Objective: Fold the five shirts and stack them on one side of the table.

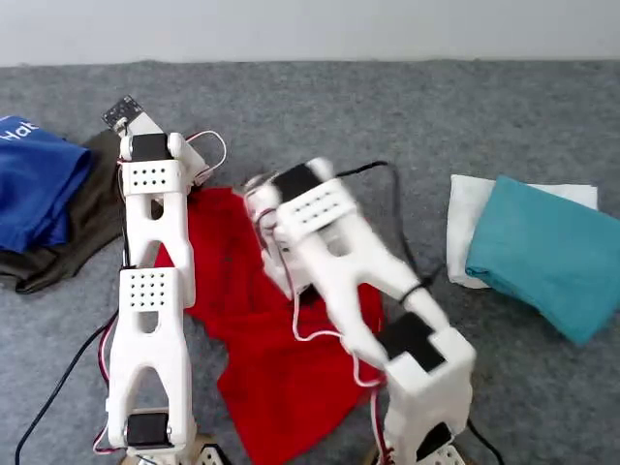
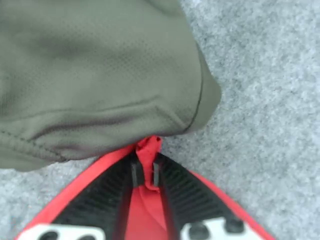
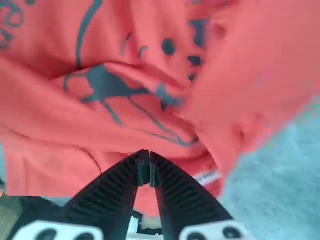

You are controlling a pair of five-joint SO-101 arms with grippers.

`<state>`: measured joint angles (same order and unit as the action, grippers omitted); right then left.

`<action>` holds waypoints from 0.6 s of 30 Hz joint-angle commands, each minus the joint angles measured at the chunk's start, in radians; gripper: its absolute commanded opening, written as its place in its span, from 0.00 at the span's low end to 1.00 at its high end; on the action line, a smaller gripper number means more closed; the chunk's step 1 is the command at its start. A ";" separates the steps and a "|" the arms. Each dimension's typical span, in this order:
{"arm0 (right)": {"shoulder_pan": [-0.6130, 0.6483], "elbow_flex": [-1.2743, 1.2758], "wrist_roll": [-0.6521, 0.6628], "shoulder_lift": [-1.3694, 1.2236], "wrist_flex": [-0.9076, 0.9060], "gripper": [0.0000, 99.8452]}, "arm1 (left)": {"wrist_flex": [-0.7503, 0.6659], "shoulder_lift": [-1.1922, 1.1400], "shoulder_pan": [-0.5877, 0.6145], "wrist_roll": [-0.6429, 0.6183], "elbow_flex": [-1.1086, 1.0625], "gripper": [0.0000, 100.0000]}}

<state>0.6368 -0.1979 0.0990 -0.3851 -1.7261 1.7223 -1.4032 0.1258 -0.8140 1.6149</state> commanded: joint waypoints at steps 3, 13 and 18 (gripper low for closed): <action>-0.113 -0.068 -0.012 -0.163 0.176 0.01 | -0.008 0.018 0.008 0.005 0.067 0.01; -0.579 -0.603 0.133 -0.392 0.490 0.01 | -0.011 0.017 0.006 0.005 0.067 0.01; -0.651 -0.882 0.137 -0.516 0.578 0.01 | -0.011 0.017 0.006 0.005 0.067 0.01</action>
<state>0.0123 -0.8899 0.2232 -0.8869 -1.1845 1.7223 -1.4032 0.1243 -0.8140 1.6149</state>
